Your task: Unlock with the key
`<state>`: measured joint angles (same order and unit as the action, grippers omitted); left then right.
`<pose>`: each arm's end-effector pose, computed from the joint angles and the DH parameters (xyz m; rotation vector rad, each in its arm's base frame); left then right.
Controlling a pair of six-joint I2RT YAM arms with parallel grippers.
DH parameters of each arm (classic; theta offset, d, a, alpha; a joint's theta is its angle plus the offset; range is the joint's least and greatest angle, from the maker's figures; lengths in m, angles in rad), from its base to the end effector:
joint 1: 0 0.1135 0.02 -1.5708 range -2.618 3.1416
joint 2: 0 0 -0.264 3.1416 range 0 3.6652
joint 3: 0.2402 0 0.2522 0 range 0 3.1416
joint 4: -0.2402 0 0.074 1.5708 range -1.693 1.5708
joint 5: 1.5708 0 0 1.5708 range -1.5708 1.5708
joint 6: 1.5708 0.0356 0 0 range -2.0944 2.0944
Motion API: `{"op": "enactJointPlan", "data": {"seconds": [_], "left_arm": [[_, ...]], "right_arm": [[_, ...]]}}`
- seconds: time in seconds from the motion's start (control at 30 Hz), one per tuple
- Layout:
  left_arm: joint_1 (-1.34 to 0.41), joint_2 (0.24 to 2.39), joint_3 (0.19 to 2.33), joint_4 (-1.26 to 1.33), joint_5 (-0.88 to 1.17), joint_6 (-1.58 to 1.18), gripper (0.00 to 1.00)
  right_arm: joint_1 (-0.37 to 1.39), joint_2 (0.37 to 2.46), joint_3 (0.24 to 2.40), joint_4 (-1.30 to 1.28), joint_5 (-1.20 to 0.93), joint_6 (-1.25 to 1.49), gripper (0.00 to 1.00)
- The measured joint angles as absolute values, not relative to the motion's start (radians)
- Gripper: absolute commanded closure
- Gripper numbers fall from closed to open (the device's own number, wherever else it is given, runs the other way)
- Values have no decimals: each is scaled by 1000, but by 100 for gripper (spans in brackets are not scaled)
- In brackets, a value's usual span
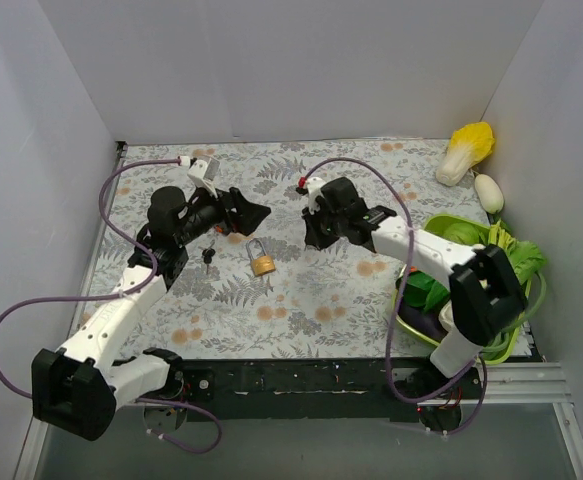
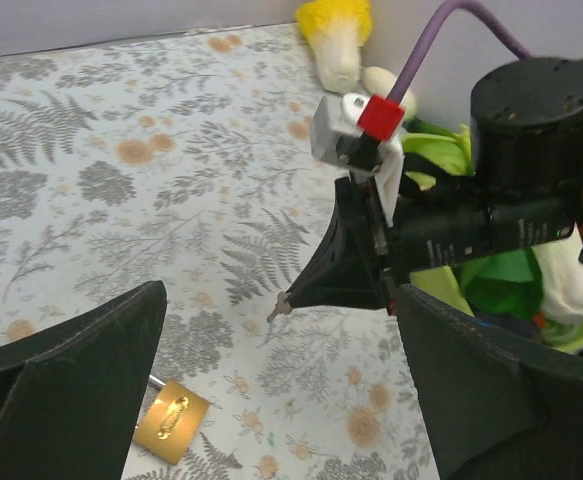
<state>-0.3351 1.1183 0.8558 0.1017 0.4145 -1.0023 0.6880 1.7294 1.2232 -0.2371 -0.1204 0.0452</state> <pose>0.2426 -0.0997 0.3282 -0.2986 1.8916 -1.3054 0.2951 0.2481 0.2339 -0.8054 2.2212 0.5046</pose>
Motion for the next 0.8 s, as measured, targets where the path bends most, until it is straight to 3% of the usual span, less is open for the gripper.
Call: {"op": "enactJointPlan", "data": {"seconds": [0.33, 0.8], "left_arm": [[-347, 965, 699, 117, 782, -1040, 2], [-450, 950, 668, 228, 974, -1119, 2]], "right_arm": [[704, 1205, 918, -202, -243, 224, 99], [704, 1032, 886, -109, -456, 450, 99]]}}
